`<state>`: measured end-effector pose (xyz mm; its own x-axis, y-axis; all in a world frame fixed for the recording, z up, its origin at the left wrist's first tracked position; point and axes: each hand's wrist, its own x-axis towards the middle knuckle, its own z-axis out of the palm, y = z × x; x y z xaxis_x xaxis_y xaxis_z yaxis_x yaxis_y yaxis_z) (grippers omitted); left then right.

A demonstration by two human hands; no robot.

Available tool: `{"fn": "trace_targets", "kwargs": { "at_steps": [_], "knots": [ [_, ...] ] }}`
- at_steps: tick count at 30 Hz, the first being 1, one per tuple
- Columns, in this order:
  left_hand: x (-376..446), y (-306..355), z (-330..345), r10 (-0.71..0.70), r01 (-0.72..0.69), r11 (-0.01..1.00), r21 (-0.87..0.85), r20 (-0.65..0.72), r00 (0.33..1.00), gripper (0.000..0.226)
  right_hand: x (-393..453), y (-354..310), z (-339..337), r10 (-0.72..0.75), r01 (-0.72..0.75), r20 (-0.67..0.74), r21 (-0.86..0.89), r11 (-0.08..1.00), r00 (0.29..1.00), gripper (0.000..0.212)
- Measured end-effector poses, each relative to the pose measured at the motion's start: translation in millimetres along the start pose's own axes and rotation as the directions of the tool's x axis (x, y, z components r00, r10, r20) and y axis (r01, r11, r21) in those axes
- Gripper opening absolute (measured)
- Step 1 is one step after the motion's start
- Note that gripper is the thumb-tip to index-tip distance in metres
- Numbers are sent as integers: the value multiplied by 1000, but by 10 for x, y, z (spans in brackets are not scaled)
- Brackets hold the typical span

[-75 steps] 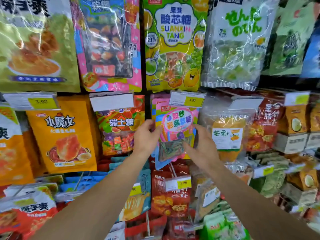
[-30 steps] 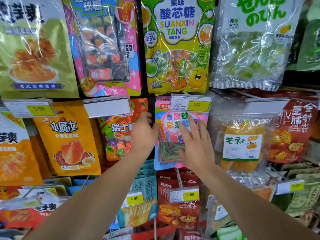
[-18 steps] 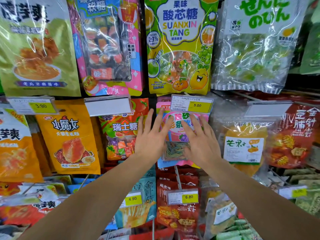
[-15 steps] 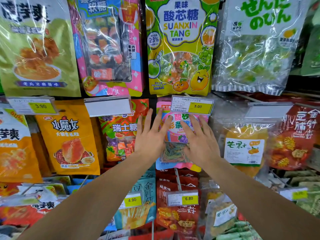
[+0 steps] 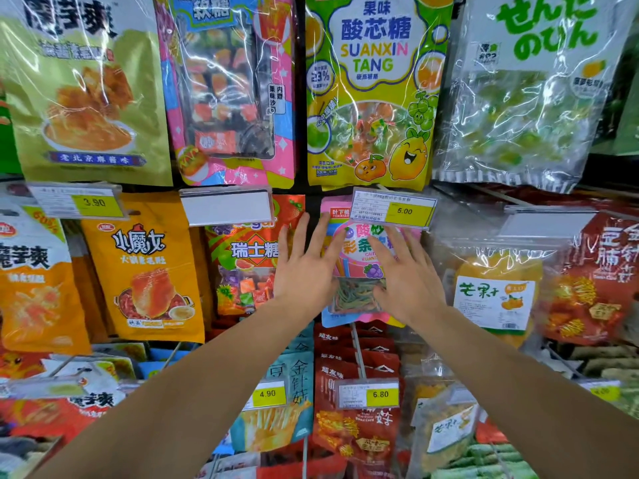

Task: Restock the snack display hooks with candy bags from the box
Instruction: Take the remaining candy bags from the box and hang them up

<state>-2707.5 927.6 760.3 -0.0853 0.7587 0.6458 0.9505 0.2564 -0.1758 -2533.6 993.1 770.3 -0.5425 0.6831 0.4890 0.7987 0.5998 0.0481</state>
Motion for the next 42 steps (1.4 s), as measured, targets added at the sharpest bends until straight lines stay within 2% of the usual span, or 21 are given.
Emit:
{"fn": "trace_targets", "kwargs": {
  "at_steps": [10,27,33,37,42],
  "knots": [
    [-81,19,-68,-2,2,1000,-18,-14,1000,90,-99,9,-54,8,-8,-2,-2,1000,1000,87],
    [-332,52,-172,-22,25,998,-61,50,999,85,-351,-92,-97,-20,19,73,14,1000,997,84],
    [-602,-28,-149,-16,21,974,-224,23,1000,76,-537,-235,-48,-5,-2,114,57,998,993,82],
    [-887,-123,-132,-37,38,915,-401,10,999,68,-752,-414,2,34,-47,116,108,993,993,79],
    [-1317,-182,-88,-21,71,863,-499,104,994,70,-1169,-675,48,72,-95,135,173,980,988,78]
  ]
}}
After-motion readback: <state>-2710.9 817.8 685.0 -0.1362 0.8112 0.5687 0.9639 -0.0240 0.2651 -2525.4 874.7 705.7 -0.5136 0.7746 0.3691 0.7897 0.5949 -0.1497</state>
